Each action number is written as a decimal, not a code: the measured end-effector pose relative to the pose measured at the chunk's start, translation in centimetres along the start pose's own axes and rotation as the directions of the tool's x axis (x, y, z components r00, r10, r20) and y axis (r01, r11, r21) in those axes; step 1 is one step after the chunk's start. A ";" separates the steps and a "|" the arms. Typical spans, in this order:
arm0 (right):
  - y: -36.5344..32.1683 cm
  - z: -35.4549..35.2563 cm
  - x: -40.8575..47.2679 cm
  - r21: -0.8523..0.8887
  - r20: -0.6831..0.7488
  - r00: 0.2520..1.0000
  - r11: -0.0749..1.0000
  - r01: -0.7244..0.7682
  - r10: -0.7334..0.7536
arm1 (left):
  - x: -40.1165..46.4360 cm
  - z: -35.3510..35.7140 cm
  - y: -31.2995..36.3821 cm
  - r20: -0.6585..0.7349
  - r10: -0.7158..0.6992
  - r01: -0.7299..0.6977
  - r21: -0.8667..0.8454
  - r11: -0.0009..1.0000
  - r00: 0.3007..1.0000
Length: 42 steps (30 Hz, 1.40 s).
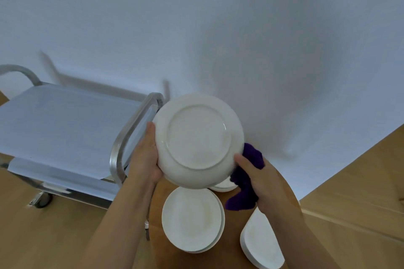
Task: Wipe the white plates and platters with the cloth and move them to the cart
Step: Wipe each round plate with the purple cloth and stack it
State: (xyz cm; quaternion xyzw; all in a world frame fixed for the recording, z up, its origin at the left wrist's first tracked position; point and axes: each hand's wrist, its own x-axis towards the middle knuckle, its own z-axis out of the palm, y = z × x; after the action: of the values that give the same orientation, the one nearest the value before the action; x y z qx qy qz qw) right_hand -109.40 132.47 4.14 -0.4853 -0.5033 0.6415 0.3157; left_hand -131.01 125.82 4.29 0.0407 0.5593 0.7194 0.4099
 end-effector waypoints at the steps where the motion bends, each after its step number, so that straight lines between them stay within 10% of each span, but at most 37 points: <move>1: 0.0 0.2 0.0 -0.073 -0.126 0.991 0.997 0.040 -0.049 | -0.1 -0.1 0.6 -0.024 0.067 -0.065 0.082 0.995 0.997; 4: -1.9 1.1 0.0 -0.004 -0.150 0.943 0.955 0.298 -0.295 | -0.7 0.2 1.9 -0.025 0.361 -0.302 0.496 0.814 0.932; 8: -4.5 3.7 0.0 -0.219 0.464 0.729 0.732 0.645 -0.503 | -2.4 2.1 1.7 0.263 0.501 -0.499 0.755 0.425 0.825; 12: -6.2 3.7 1.7 -0.627 0.714 0.665 0.223 0.746 -0.217 | -3.2 1.7 1.5 0.347 0.409 -0.519 0.720 0.460 0.844; 16: -7.0 3.4 2.8 -0.546 0.806 0.540 0.046 0.836 -0.244 | -3.4 0.9 2.0 0.412 0.314 -0.517 0.714 0.472 0.855; 25: -6.8 1.8 3.8 -0.384 0.469 0.730 0.629 0.676 -0.498 | -3.8 0.6 2.3 0.248 0.465 -0.513 0.587 0.626 0.850; 34: -6.2 0.1 3.5 -0.332 0.348 0.796 0.729 0.598 -0.495 | -3.5 1.4 1.3 0.088 0.309 -0.313 0.467 0.827 0.947; 42: -3.8 1.4 2.9 0.258 -0.047 0.942 0.907 0.333 -0.332 | -4.2 2.9 0.5 0.042 0.236 -0.238 0.064 0.969 0.971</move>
State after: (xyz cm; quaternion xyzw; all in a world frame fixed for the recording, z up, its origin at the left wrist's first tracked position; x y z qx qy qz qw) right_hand -111.94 135.70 6.92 -0.3471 -0.4892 0.6386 0.4821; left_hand -126.98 125.32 7.43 0.1334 0.5679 0.7427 0.3288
